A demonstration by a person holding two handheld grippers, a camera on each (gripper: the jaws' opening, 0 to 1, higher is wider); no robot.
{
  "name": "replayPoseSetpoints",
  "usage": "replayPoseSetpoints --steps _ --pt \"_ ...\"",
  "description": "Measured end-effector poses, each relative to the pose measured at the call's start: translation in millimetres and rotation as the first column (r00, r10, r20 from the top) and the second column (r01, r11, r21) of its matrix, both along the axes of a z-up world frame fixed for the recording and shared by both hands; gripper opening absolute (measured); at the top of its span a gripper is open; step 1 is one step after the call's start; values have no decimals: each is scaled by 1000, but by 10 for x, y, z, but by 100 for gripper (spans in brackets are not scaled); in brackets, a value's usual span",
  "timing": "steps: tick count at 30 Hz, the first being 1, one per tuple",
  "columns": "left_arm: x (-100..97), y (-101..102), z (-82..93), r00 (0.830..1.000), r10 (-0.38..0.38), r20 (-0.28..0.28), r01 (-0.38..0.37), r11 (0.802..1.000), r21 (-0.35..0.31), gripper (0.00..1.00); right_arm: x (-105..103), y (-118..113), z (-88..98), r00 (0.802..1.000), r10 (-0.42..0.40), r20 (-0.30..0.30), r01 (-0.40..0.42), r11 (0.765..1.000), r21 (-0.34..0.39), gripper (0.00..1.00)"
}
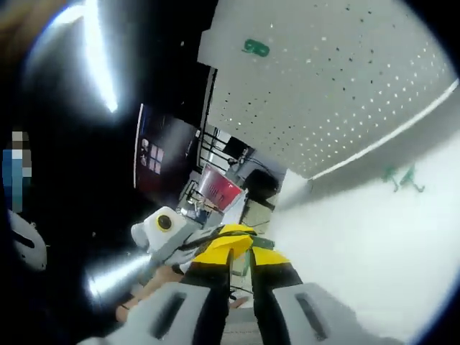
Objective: Insert the hook assembly into the mounting plate slot until the hook locks in place.
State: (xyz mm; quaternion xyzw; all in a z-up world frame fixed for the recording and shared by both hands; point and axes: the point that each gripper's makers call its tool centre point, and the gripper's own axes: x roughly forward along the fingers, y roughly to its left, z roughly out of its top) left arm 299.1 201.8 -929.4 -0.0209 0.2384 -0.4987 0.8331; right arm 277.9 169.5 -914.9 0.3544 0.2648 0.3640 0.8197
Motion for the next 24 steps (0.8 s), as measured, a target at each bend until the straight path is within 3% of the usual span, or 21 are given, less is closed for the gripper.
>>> replayPoseSetpoints --steps 2,3,5,7,8,9,10,12,14,17,24 --pt "92 136 -112 995 79 -68 -75 996 55 2 -60 7 -3 994 82 73 -71 988 -141 7" --pt "127 189 -153 987 121 -106 -114 991 68 2 -89 10 -24 984 133 117 -100 962 -255 7" --pt "159 260 -242 957 189 -220 -177 981 73 2 -80 5 -31 966 175 191 -85 911 -403 9" --pt "195 250 -247 940 213 -267 -210 977 40 2 -52 37 14 925 233 299 -40 844 -535 9" --pt "202 225 -226 928 223 -298 -231 973 10 2 -49 61 27 913 250 322 -25 823 -568 9" --pt "191 189 -206 919 218 -327 -236 972 -16 2 -51 117 37 893 283 350 -21 803 -595 9" --pt "177 163 -195 913 216 -346 -241 970 -31 2 -61 164 50 886 292 360 -21 802 -597 9" --pt "127 98 -185 892 205 -402 -247 968 -54 2 -72 261 27 887 300 350 -37 803 -595 9" --pt "69 33 -163 880 182 -439 -238 968 -77 2 -73 325 -24 879 327 349 -48 786 -616 9" --pt "5 -25 -150 879 163 -448 -222 971 -83 2 -26 360 -68 885 323 336 -57 791 -609 9" --pt "-64 -14 -136 872 158 -463 -222 971 -85 1 -38 399 -69 850 393 351 -68 742 -666 6"
